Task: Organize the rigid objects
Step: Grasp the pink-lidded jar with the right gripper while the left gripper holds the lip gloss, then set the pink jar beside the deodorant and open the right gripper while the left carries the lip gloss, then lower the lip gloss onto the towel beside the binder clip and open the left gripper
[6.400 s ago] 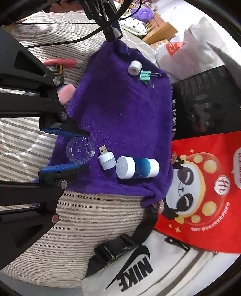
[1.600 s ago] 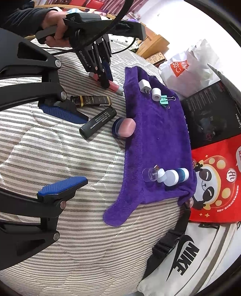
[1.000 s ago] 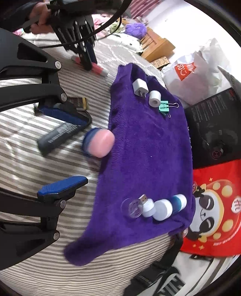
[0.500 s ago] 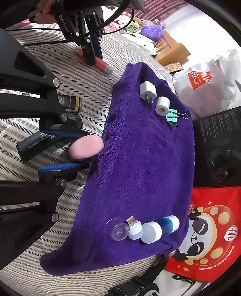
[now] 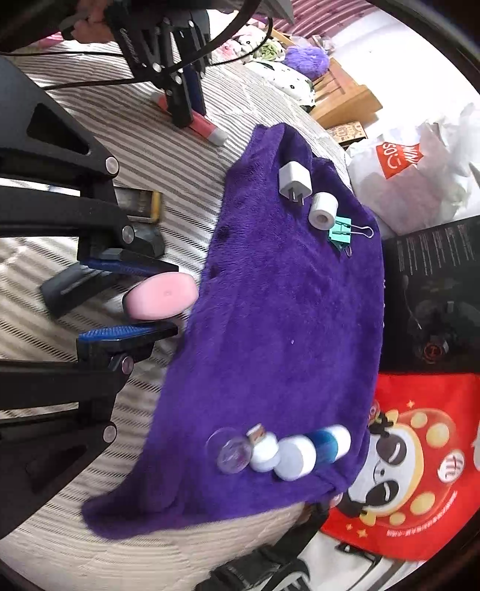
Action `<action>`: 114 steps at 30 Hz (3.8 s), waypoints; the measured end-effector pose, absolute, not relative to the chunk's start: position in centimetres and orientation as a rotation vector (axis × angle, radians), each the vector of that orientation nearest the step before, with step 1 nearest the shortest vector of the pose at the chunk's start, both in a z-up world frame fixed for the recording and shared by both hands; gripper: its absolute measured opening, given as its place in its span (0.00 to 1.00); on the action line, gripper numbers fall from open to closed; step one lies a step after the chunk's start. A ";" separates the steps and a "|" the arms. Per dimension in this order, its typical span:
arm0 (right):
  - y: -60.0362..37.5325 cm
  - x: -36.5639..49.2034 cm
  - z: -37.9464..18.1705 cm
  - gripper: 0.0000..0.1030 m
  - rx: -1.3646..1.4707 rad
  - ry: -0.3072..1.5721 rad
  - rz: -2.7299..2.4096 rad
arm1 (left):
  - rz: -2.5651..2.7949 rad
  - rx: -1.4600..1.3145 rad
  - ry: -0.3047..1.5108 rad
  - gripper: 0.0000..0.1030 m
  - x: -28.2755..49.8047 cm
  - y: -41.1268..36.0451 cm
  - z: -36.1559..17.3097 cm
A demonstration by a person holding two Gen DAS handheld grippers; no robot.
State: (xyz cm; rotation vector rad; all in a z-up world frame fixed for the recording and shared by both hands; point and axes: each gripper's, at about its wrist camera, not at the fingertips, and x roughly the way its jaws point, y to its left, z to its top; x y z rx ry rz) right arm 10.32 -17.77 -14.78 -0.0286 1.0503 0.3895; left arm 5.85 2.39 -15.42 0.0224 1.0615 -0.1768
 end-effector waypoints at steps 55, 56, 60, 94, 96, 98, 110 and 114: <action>-22.7 15.8 -10.5 0.24 0.046 0.979 0.316 | -0.208 0.041 1.000 0.16 12.9 3.0 -9.7; -22.5 16.5 -10.7 0.24 0.043 0.982 0.316 | -0.210 0.038 1.002 0.16 13.1 3.1 -9.7; -21.3 19.2 -11.4 0.24 0.036 0.956 0.309 | -0.202 0.029 0.998 0.16 13.7 3.5 -9.5; -19.0 25.4 -14.9 0.51 -0.094 1.061 0.255 | -0.236 -0.027 1.027 0.16 16.2 3.5 -11.2; -19.4 24.4 -14.4 0.51 -0.083 1.055 0.256 | -0.236 -0.030 1.024 0.16 16.2 3.4 -11.2; -19.9 23.1 -13.6 0.51 -0.078 1.043 0.255 | -0.242 -0.034 1.023 0.16 16.2 3.3 -11.2; -23.8 14.1 -9.9 0.52 0.026 0.972 0.270 | -0.282 -0.032 1.032 0.16 18.2 0.7 -10.8; -24.3 12.3 -10.0 0.52 0.049 0.970 0.272 | -0.273 -0.045 1.037 0.16 19.9 0.1 -11.1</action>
